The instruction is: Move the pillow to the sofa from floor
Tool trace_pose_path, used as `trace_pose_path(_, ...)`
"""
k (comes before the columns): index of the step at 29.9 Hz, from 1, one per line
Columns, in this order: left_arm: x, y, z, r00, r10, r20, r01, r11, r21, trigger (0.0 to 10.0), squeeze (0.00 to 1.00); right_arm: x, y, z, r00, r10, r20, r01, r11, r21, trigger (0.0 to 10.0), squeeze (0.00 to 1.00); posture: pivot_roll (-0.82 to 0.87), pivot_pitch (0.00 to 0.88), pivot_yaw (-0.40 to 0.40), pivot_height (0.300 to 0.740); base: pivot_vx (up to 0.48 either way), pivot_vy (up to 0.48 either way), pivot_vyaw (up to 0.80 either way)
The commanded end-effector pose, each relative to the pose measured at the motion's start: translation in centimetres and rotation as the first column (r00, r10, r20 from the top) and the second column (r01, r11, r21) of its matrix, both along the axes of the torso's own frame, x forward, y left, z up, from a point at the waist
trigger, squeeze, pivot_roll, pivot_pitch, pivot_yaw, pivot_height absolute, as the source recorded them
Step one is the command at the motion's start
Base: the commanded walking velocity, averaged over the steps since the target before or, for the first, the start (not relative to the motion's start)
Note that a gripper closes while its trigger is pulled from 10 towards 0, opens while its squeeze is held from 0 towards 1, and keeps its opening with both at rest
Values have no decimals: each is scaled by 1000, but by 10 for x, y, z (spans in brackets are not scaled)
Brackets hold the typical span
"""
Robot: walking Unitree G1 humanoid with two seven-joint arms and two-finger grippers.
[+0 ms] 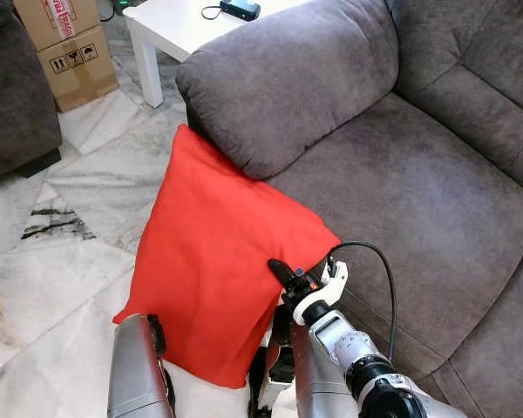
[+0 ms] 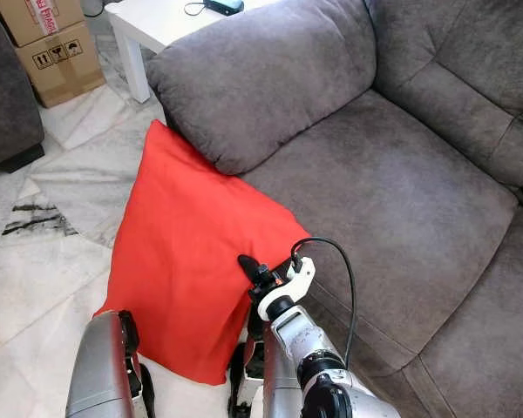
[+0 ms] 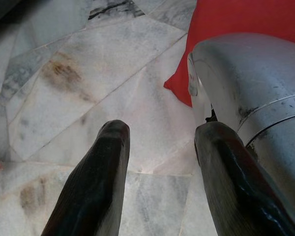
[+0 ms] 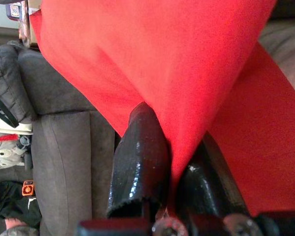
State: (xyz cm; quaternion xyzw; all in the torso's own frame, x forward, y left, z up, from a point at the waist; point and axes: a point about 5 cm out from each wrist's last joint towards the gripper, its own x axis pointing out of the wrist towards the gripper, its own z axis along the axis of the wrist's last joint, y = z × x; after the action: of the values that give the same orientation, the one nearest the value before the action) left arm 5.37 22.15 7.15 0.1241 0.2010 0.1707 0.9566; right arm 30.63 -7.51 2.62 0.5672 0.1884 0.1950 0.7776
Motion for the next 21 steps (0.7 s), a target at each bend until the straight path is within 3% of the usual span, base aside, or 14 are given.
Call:
trace_pose_path(1, -5, -1, -5, 999, 12, -44, -12, 1000, -4, 10000, 0, -9, 1, -9, 1000, -4, -29, 4, 1000, 15, 0, 0, 267, 352, -222, 572, 0, 0, 0)
trace_pose_path(12, 6, -1, -7, 1000, 6, -20, -6, 1000, -4, 10000, 0, -11, 1, -10, 1000, 6, -17, -6, 1000, -8, 0, 0, 285, 318, -214, 572, 0, 0, 0)
trace_pose_path(16, 14, 0, -9, 1000, -2, -7, 2, 1000, -6, 10000, 0, -12, 0, -11, 999, 47, 16, -46, 996, -71, 0, 0, 288, 288, -211, 572, 0, 0, 0)
trace_pose_path(17, 19, 0, -10, 1000, -5, 4, 5, 1000, -7, 10000, 0, -12, -1, -11, 997, 68, 37, -64, 993, -99, 10000, 0, 290, 275, -209, 572, 0, 0, 0)
trace_pose_path(21, 32, 1, -12, 1000, -14, 27, 14, 1000, -6, 10000, 0, -14, -3, -10, 993, 92, 76, -83, 991, -108, 10000, 0, 291, 236, -204, 572, 0, 0, 0)
